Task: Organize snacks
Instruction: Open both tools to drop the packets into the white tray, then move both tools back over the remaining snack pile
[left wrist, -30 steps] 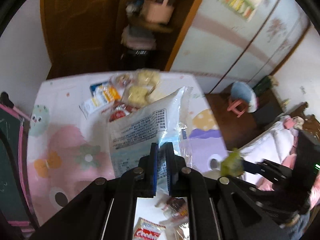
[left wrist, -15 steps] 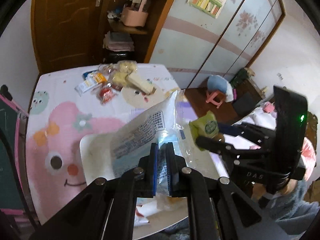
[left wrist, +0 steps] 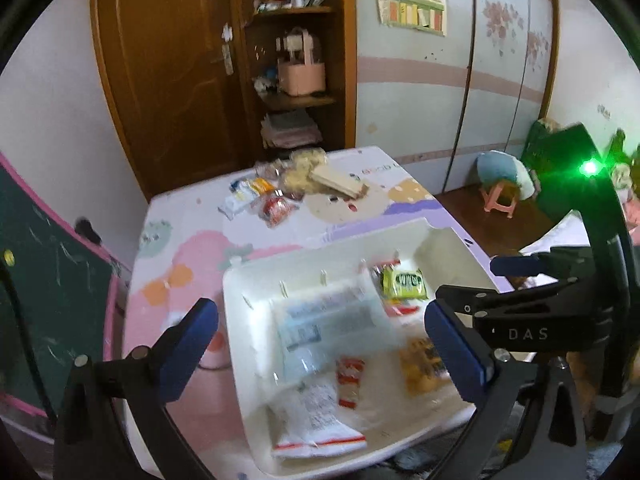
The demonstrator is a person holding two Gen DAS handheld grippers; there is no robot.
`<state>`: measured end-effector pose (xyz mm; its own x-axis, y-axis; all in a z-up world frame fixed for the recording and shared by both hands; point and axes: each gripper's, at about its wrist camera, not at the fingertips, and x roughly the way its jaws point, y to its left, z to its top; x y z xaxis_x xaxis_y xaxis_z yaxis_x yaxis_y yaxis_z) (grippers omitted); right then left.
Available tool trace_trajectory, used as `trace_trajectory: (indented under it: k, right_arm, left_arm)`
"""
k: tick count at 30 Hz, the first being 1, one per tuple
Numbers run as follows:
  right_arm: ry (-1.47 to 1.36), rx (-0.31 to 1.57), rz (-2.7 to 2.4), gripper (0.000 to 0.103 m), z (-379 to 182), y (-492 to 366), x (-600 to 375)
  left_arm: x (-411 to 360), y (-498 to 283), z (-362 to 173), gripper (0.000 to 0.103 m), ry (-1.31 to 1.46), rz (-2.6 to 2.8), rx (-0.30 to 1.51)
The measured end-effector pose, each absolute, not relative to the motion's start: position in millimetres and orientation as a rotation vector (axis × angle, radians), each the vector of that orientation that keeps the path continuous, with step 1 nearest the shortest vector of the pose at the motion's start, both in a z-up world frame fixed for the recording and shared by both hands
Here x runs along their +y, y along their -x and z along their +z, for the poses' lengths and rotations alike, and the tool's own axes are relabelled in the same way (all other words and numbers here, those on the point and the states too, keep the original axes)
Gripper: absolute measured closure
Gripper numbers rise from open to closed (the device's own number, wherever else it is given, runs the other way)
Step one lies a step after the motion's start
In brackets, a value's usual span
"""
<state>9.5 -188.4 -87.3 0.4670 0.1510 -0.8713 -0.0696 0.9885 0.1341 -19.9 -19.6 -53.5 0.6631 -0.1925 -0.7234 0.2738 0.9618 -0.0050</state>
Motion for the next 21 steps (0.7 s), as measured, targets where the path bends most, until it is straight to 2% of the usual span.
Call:
trace_trajectory:
  k: [10,21]
  right_arm:
    - [-0.119,1.048,0.12,0.025,-77,15,-191]
    - [-0.097,1.022,0.123,0.025,-72,27,-184]
  left_arm:
    - [1,21,-63,0.0,0.019,-0.19,0.881]
    - [7,28,-65,0.0,0.027,-0.157,0.904]
